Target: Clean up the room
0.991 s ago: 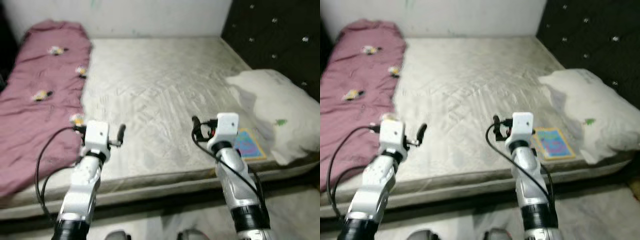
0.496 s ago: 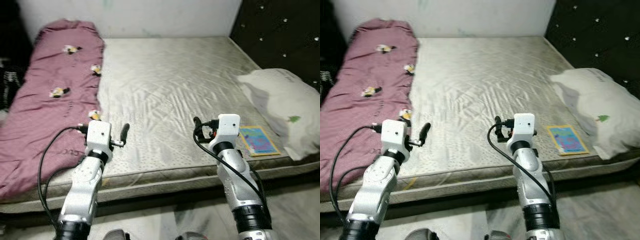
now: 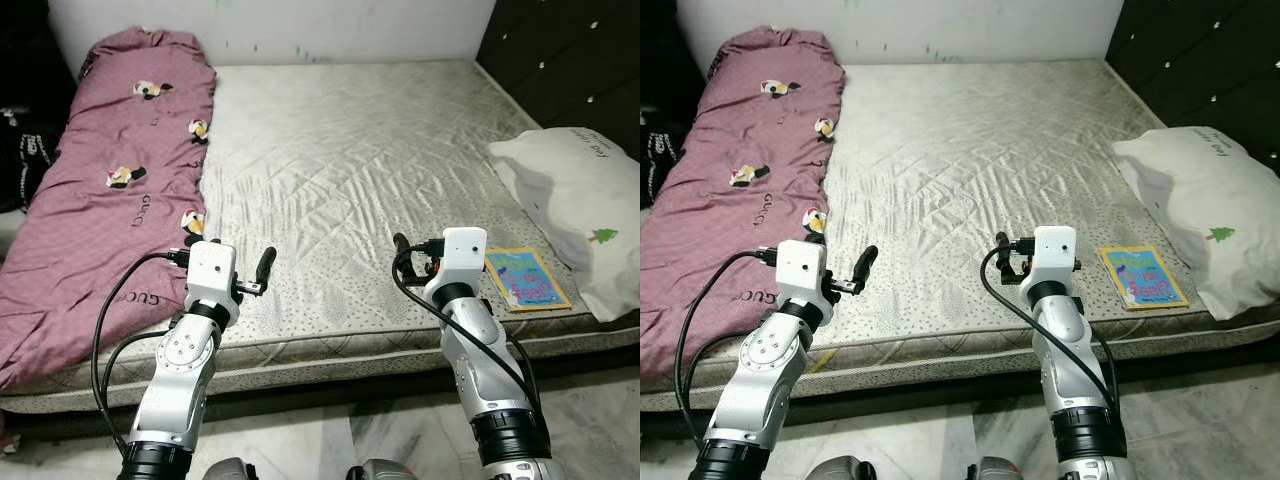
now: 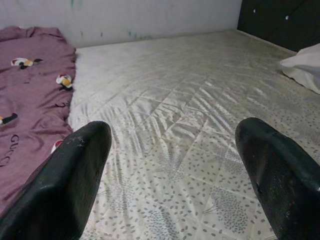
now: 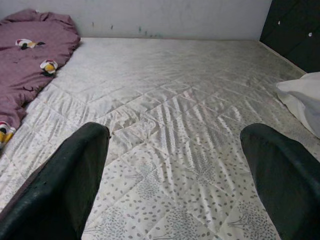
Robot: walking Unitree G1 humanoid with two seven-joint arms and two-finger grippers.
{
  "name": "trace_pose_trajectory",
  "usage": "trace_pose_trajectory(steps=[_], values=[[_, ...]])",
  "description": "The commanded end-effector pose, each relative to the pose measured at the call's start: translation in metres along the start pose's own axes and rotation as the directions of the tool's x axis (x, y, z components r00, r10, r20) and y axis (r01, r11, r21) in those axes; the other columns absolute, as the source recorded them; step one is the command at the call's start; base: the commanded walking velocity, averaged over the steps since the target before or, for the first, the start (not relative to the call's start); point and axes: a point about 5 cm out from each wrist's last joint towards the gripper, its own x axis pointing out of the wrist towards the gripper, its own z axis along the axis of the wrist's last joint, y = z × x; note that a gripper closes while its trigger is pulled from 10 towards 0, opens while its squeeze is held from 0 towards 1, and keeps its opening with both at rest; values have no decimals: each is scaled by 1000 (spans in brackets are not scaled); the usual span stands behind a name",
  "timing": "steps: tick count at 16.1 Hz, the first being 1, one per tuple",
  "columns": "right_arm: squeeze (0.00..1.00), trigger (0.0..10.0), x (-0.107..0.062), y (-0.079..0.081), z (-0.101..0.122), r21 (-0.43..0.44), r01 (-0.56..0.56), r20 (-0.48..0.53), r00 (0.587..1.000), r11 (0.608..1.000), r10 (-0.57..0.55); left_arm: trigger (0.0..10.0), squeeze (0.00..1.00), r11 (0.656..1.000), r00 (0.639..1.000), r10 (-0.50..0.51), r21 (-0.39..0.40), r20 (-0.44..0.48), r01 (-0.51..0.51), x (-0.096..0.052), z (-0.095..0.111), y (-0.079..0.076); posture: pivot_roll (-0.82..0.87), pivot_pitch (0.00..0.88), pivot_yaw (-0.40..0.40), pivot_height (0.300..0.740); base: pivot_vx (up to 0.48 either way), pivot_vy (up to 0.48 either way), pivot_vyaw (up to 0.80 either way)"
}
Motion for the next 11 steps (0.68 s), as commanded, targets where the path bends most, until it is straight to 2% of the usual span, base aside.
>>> trace_pose_trajectory(steps=[1,5,11], values=[[0,10000,1,-2,4,-6,14,12,1000,1000,-14,10000,0,1000,1000,-1,1,16,1,1,4,1,-75,0,-27,740,0,0,0],[0,10000,1,-3,3,-8,15,10,1000,1000,-15,10000,0,1000,1000,-2,1,17,2,1,5,1,-74,0,-27,740,0,0,0],[0,10000,1,-3,3,-8,19,10,1000,1000,-19,10000,0,1000,1000,-12,-6,19,12,1,5,0,-74,0,-26,740,262,0,0]])
